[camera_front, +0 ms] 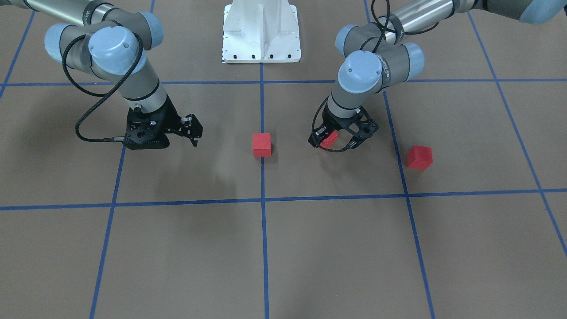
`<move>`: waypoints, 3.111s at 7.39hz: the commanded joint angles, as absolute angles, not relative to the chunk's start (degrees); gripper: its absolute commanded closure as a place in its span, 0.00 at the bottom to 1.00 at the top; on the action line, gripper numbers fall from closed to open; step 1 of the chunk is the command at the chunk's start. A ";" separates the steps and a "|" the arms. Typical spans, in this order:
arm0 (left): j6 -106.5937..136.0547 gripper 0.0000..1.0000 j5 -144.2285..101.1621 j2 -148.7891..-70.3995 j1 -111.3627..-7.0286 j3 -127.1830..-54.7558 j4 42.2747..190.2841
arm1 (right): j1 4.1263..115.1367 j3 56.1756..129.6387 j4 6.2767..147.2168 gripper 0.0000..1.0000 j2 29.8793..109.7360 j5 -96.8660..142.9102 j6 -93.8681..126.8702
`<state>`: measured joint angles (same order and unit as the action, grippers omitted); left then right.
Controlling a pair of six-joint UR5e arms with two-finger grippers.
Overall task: Form red blocks into L shape at center
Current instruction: 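Grasp the middle red cube with the left gripper and lift it, then carry the cube with the left gripper beside the placed cube, farther from robot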
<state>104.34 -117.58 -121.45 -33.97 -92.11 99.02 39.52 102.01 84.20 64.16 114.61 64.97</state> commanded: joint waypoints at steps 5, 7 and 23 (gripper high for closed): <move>104.06 1.00 -114.43 -122.16 -35.24 -92.11 99.67 | 39.55 102.39 84.20 0.00 64.16 114.52 65.13; 90.71 1.00 -113.47 -126.37 -36.56 -90.97 99.23 | 39.73 103.00 84.20 0.00 64.16 114.61 65.04; 62.67 1.00 -111.80 -151.96 -33.05 -60.12 98.44 | 40.34 104.06 84.20 0.00 66.53 114.52 64.16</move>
